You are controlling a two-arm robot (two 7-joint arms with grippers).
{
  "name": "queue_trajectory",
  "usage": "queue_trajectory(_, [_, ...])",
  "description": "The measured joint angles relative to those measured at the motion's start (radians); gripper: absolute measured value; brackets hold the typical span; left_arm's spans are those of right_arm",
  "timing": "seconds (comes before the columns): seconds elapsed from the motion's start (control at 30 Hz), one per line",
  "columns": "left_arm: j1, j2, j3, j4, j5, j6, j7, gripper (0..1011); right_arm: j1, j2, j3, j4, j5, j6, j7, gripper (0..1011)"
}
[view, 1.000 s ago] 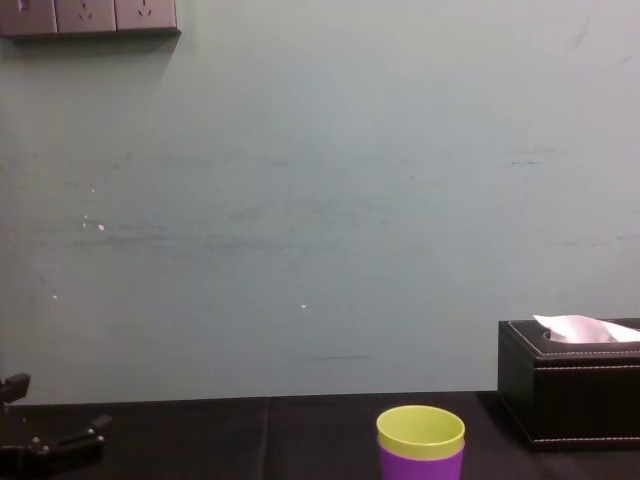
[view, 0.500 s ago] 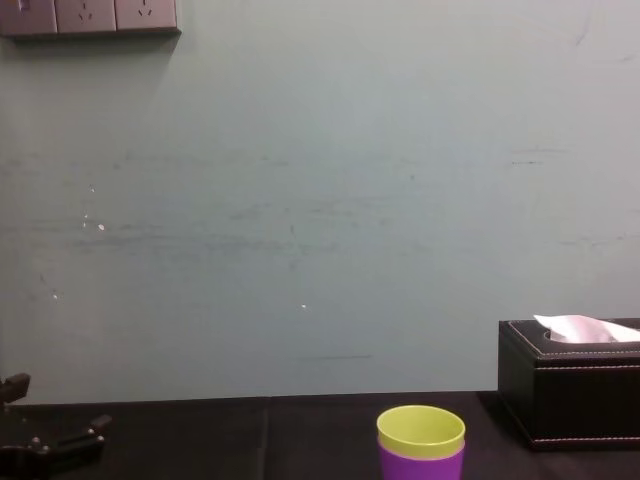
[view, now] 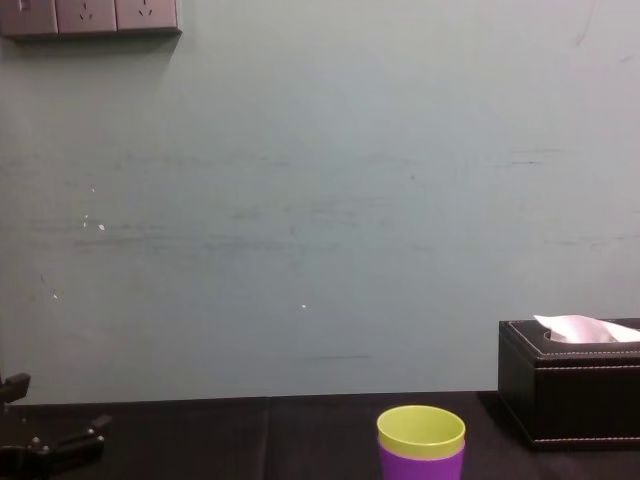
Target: Stack the three plastic cups sequentially using one hand.
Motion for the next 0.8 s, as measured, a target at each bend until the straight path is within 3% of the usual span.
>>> queue_trajectory(0.17, [0.0,0.0,0.0,0.0,0.0,0.0,0.0,1010,-0.001,0.0,0.001,-0.001,0.002,0.0,0.001,752])
queue_trajectory(0.8, [0.0,0.0,0.0,0.0,0.0,0.0,0.0,1010,-0.002,0.002,0.003,-0.003,0.005,-0.001,0.002,730])
